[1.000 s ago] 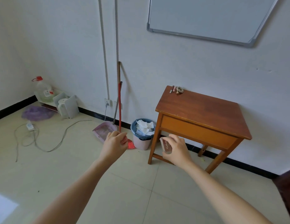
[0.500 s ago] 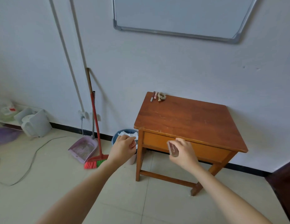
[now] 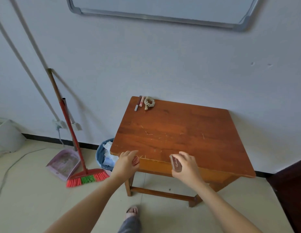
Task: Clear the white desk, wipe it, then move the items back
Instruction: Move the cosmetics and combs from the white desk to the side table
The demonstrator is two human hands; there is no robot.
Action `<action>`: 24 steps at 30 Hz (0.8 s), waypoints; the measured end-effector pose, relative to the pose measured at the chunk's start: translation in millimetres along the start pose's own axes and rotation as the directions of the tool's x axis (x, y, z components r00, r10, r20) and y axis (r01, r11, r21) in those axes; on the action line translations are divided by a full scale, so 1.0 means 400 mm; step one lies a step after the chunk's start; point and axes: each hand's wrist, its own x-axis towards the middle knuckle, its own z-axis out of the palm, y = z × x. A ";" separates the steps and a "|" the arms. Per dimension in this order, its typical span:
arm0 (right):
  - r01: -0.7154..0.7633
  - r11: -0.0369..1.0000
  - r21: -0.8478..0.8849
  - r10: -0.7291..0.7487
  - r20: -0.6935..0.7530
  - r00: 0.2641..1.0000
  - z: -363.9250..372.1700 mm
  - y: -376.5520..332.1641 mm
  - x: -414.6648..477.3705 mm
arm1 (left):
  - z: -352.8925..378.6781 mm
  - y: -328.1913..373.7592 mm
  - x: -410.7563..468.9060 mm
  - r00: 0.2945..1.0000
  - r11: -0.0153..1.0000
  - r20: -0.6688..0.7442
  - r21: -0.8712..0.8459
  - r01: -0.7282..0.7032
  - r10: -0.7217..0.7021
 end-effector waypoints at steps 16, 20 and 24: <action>-0.136 0.988 -0.072 0.135 -0.016 0.991 -0.099 0.069 0.440 | 0.025 -0.025 0.617 0.996 1.000 -0.092 -0.011 0.015 -0.016; -0.193 0.980 -0.055 0.192 -0.008 0.981 -0.090 0.092 0.478 | 0.031 -0.030 0.694 0.992 0.992 -0.103 0.105 -0.064 0.075; -0.199 0.977 -0.070 0.201 0.015 0.980 -0.093 0.121 0.503 | 0.036 -0.029 0.745 0.989 0.980 -0.119 0.191 -0.063 0.087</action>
